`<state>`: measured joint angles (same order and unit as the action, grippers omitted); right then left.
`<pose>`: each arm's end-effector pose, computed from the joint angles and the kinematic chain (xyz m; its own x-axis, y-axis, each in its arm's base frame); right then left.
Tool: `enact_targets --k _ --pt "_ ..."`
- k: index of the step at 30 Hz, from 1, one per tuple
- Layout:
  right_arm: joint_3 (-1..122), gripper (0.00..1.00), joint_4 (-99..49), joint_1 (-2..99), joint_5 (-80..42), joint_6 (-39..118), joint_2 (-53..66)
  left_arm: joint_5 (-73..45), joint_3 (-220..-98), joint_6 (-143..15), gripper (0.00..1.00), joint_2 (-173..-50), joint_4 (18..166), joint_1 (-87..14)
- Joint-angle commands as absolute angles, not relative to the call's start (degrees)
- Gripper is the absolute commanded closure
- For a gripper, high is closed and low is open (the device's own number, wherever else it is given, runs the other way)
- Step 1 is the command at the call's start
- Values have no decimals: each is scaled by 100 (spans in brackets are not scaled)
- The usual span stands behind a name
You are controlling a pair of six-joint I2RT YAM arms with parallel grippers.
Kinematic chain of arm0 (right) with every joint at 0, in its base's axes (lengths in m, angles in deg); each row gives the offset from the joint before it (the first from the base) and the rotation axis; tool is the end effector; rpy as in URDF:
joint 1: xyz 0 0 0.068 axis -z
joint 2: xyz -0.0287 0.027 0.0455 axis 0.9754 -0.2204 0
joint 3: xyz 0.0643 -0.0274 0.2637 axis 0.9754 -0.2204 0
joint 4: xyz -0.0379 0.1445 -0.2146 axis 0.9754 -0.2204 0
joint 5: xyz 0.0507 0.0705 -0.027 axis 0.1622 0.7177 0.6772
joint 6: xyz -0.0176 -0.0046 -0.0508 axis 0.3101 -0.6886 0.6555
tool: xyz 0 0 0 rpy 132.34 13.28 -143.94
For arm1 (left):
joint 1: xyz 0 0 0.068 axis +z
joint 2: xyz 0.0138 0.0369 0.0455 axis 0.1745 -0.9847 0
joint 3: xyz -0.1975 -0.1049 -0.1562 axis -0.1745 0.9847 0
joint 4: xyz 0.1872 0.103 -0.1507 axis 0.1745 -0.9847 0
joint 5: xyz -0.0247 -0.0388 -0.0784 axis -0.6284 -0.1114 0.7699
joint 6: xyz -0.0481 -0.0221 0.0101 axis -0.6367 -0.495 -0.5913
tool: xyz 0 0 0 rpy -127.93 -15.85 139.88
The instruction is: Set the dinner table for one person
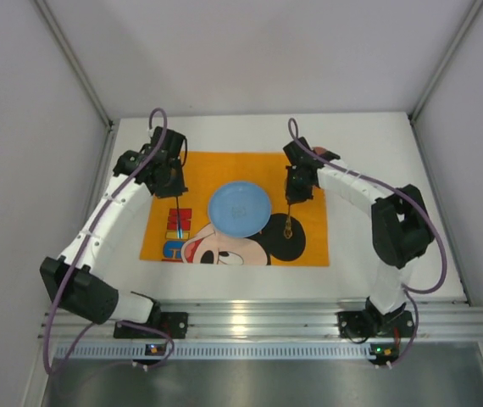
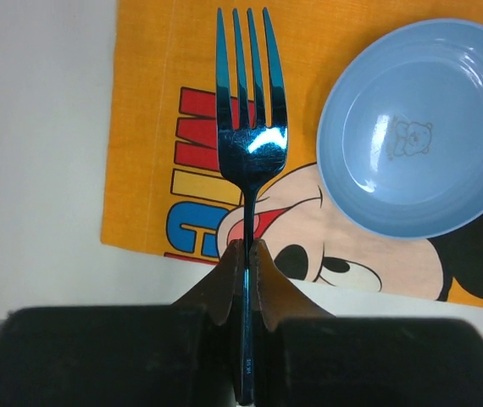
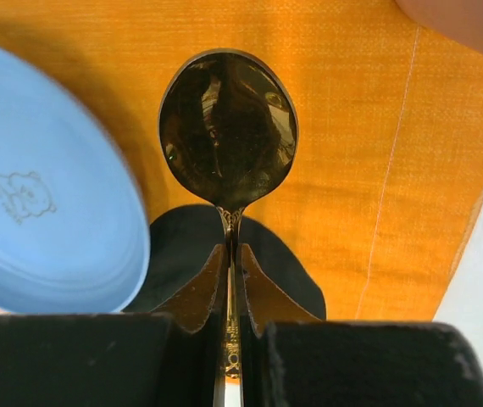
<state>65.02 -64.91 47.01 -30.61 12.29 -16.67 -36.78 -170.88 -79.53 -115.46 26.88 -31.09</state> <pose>0.3295 0.1897 0.2278 -0.9113 0.1101 -0.3967 0.0325 0.9798 0.1972 0.2522 -0.0874 0.3619 -0.8074 -0.1543 -0.5695 -0.1567 0.9866 -0.0453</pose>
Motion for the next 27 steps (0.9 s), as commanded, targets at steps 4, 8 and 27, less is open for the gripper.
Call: enact_targets --k 4,8,27 --pt "6755 100 -6087 4659 -3299 1175 -2224 -3213 -16846 -7363 100 -11977 3646 -2939" --pt "7037 90 -6166 4659 -3369 1157 -2383 -3125 -16933 -7195 100 -12285 3814 -2851" --pt "7538 66 -7273 4572 -4001 1139 -371 -3230 -17171 -6720 100 -14533 4587 -2640"
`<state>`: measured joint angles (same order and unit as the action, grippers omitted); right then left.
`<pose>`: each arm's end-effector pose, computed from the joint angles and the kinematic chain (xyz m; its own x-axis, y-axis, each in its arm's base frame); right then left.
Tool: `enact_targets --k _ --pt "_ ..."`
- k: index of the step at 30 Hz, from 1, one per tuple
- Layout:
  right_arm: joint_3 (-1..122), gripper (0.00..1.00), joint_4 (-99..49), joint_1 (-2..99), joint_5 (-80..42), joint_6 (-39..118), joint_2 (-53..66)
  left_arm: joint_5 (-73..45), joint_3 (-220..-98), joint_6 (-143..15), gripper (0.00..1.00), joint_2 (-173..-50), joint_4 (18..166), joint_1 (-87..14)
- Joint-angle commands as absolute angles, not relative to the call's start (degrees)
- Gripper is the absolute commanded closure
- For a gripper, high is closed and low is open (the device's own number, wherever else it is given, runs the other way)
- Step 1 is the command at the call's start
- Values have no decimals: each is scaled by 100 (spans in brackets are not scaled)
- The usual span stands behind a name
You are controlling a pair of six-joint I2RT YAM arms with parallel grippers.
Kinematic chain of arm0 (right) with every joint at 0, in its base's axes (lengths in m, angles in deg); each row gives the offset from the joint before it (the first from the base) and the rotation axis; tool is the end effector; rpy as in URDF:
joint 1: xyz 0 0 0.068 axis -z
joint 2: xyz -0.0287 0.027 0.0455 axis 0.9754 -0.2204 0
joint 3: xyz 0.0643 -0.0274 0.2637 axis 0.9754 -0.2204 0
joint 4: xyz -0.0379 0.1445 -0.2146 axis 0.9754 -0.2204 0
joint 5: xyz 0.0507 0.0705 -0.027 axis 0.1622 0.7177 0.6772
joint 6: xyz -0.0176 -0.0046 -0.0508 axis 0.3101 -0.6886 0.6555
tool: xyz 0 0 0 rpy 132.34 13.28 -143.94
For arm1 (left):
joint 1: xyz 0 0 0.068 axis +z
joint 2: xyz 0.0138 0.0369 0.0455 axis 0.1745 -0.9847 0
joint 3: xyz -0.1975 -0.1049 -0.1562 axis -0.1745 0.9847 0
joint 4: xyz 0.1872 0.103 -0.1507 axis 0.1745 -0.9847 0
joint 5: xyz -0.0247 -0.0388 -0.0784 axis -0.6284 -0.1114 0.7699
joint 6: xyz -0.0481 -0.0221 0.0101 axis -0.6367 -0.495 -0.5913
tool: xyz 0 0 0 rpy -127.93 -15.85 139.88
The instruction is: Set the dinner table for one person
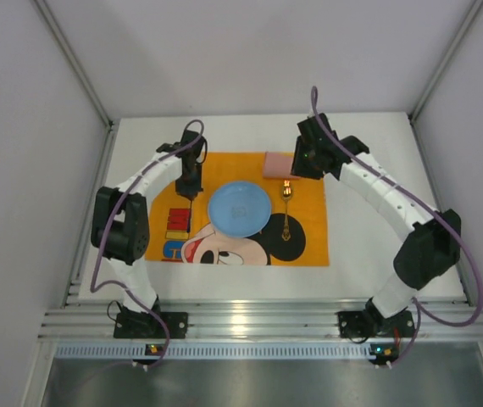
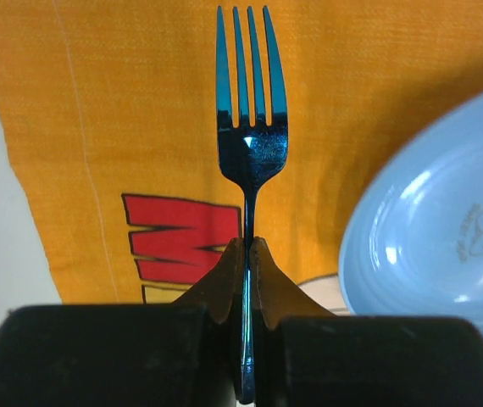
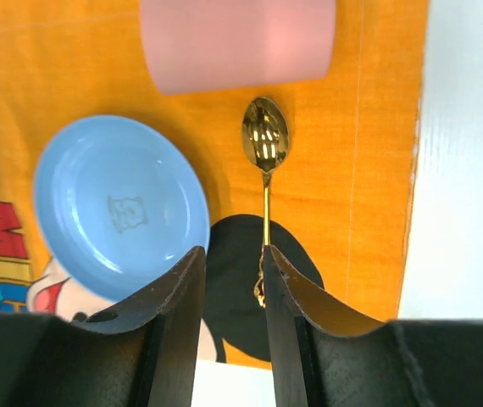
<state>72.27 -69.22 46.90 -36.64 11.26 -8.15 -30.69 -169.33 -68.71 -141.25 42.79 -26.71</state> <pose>0.3156 0.1781 0.3154 -0.7962 0.1851 -0.5760 0.0530 0.9697 0.2384 0.3617 -0.1027 0.2286 -0.9268 -0.0042 -0.3755 -0.0203 0.9990 0.0389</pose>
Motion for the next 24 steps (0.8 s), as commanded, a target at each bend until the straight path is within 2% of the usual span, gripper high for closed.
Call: enact_targets --k 1,5,6,8,9,10,12,19,24 --pt "7599 66 -7413 4572 -4019 1166 -257 -3422 -17241 -6738 100 -14649 4587 -2640" --pt "7688 65 -7537 4598 -4195 1376 16 -3678 -17312 -6817 100 -15097 4701 -2640" --pt "7714 62 -7494 4598 -4169 1446 26 -3713 -17294 -6843 93 -15115 4754 -2640" --pt "7854 58 -7292 4642 -3942 1726 -87 -3740 -17233 -6861 58 -15116 4859 -2631" --pt "7977 56 -7274 4633 -3723 1789 -210 -3757 -17232 -6896 30 -15116 4860 -2640" --pt "8300 55 -7343 4633 -3599 1842 -568 -3758 -17241 -6931 21 -15116 4860 -2640" --pt "8679 54 -7632 4598 -3519 1930 -974 -3749 -17311 -7045 9 -15072 4772 -2640" --pt "10864 52 -8415 4203 -4239 2290 -3055 -3354 -17312 -7660 8 -14203 4385 -2640" --pt "11730 52 -8671 4071 -4459 2344 -3911 -2747 -16418 -8012 11 -13104 4411 -2648"
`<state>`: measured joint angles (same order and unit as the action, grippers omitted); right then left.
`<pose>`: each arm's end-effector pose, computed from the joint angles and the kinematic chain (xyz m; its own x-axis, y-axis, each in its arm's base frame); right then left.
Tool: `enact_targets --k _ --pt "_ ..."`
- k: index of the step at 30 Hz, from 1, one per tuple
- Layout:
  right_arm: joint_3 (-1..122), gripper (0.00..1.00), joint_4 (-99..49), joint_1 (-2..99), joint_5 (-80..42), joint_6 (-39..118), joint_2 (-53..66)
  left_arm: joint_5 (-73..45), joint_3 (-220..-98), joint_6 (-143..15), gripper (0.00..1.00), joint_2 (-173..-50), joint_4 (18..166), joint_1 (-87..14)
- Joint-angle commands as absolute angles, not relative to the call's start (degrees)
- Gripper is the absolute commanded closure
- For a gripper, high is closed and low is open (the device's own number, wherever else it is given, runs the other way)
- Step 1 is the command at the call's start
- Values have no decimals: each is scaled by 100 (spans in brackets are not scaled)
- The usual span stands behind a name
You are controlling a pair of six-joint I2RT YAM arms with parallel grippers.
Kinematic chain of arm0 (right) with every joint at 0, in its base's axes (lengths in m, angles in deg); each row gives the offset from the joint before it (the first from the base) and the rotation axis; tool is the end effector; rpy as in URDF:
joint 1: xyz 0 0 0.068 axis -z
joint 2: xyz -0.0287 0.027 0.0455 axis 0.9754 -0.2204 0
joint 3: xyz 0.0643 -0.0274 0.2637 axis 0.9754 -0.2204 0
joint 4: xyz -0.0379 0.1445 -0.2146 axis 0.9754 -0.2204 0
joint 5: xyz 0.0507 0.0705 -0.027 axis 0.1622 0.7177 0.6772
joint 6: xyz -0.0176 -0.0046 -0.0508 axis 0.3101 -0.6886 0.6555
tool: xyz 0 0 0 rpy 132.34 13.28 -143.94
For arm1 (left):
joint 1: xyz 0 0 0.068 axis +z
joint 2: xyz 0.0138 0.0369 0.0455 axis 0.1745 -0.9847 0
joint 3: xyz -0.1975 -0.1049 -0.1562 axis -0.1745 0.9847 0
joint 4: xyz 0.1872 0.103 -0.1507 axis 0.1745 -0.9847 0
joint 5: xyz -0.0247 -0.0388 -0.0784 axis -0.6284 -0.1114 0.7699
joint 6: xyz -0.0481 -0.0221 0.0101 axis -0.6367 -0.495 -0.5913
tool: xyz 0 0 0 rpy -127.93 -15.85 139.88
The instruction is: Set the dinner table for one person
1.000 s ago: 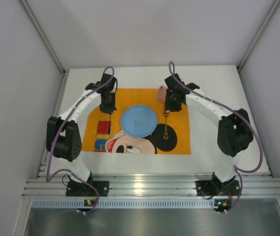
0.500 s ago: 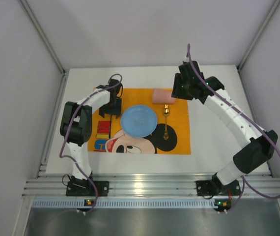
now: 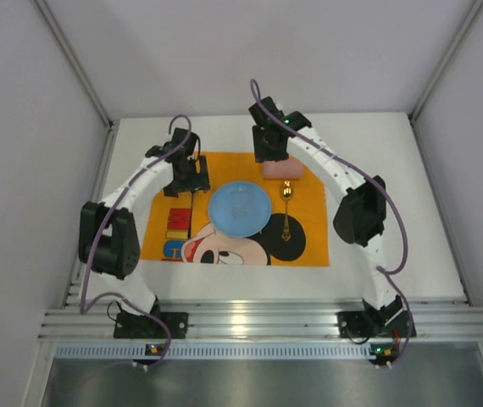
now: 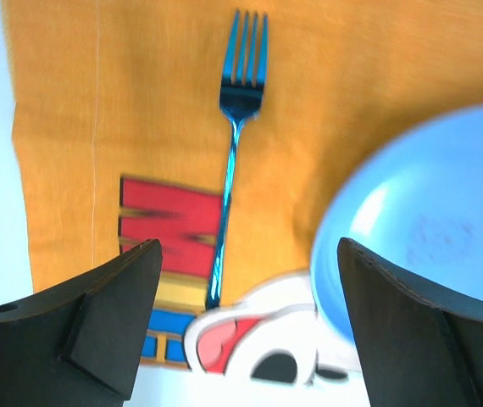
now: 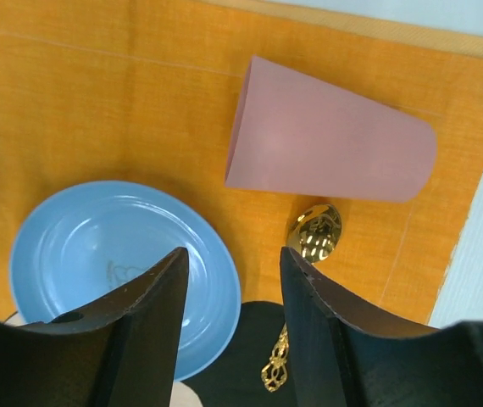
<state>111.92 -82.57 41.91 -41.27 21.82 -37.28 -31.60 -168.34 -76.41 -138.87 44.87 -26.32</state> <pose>0.3912 0.2669 0.3127 -0.7947 -0.0766 -0.6022 -0.1323 0.9900 0.0487 0.3590 -0.0987 0.2398 -0.8887 -0.1508 -0.4331 -0.1558 0.9875 -0.0241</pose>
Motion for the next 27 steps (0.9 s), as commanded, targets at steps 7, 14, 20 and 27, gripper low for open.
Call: enact_targets --k 7,14,20,27 --pt "12187 50 -8767 3974 -4836 2396 -4509 -2457 -15396 -8012 11 -11803 4464 -2648" --pt "12468 49 -8733 3860 -5320 2431 -4905 -2080 -15035 -7969 11 -11328 4596 -2648" --pt "12864 46 -8715 3763 -5312 2510 -5265 -1947 -14860 -7960 11 -11398 4877 -2648" --pt "13075 41 -9039 3719 -6040 2695 -5608 -1684 -14780 -7810 11 -11670 5185 -2640"
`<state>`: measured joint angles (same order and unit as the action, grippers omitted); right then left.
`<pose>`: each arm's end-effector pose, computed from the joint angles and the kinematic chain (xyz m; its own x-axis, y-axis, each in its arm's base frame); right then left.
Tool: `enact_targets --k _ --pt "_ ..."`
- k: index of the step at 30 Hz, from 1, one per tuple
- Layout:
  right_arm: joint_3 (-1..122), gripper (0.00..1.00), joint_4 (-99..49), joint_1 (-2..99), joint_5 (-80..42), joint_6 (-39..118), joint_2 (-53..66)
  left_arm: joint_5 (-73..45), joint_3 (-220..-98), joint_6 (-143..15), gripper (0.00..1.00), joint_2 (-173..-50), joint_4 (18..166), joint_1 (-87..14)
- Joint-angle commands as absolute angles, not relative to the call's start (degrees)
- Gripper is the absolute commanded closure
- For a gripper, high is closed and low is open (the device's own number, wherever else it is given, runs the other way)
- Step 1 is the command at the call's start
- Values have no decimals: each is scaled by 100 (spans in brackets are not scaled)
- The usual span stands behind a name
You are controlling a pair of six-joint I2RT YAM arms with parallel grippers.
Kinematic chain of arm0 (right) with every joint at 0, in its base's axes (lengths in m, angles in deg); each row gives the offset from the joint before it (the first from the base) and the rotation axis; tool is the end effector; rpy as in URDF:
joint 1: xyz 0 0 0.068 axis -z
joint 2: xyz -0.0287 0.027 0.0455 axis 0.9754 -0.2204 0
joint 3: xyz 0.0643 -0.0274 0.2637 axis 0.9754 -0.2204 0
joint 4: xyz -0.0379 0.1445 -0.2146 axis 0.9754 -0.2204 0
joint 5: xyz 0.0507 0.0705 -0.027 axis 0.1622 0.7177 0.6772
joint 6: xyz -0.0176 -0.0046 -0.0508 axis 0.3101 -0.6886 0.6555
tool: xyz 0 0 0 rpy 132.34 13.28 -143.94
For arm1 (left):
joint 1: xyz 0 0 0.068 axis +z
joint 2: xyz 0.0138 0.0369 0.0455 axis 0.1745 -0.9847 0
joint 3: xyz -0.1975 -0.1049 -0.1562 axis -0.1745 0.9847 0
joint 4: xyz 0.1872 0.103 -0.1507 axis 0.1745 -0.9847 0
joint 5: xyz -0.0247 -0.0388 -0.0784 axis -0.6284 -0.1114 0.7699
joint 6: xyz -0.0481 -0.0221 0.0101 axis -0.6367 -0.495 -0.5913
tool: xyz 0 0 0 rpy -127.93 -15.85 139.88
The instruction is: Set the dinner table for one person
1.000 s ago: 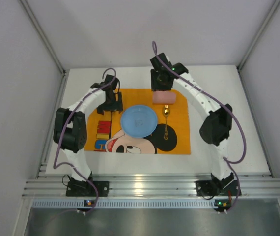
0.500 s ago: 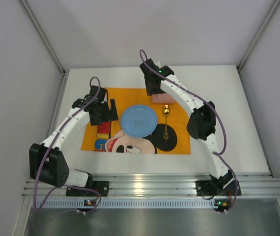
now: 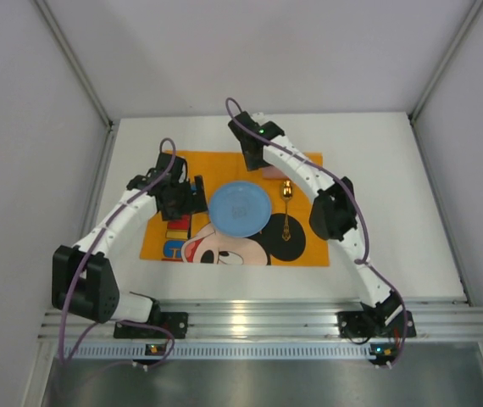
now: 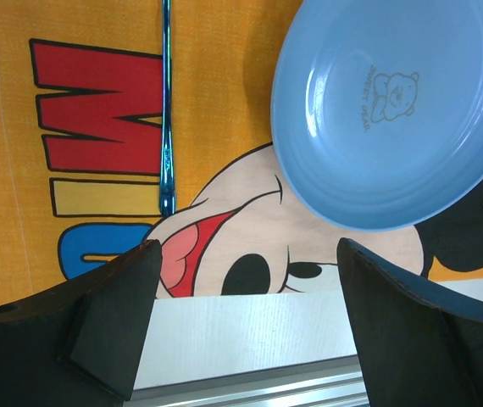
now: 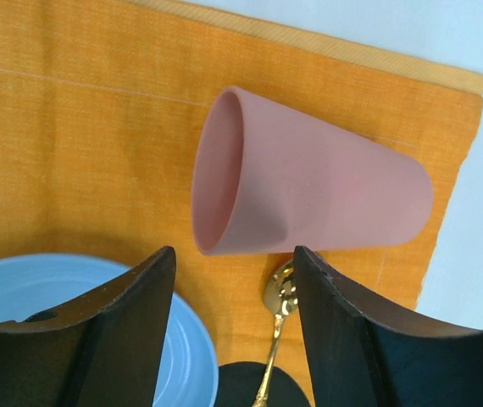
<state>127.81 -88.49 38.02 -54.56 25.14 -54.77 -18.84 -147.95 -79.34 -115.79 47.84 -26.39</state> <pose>0.4133 0.3165 0.2462 -0.7853 -0.2334 -0.5734 -0.1256 0.9670 -0.2216 0.2659 -0.0801 0.2580 -0.8837 -0.2045 -0.4209 -0.0959 0.9595 -0.2647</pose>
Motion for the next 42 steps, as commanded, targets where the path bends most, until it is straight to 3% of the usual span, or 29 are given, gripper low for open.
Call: enact_targets --k 1,7,10,11,16,26,34,39,42 --pt "13075 41 -9084 3728 -6146 2747 -5678 -1649 -14798 -7784 11 -11748 5211 -2640" --pt "13058 45 -9242 3974 -6305 2616 -5837 -1490 -14886 -7635 11 -12039 5299 -2640" --pt "13005 64 -9199 4105 -6305 2607 -5854 -1402 -14930 -7547 11 -12214 5299 -2640" --pt "12970 77 -9164 4123 -6287 2607 -5828 -1367 -14965 -7512 12 -12250 5291 -2640" --pt "12777 100 -8979 4114 -6445 2853 -5697 -1244 -15018 -7485 12 -12487 5282 -2640" --pt "11433 100 -7759 4325 -6858 2959 -4159 -1059 -15272 -7441 13 -12646 5045 -2640" --pt "11889 100 -7608 4325 -6806 3082 -3561 -1130 -15624 -7511 14 -12664 4737 -2657" --pt "11977 100 -8441 4474 -6104 2486 -3227 -1208 -15651 -7687 15 -12567 4631 -2745" --pt "11401 100 -8908 4782 -5480 1721 -2641 -1279 -15615 -7871 15 -12462 4622 -2798"
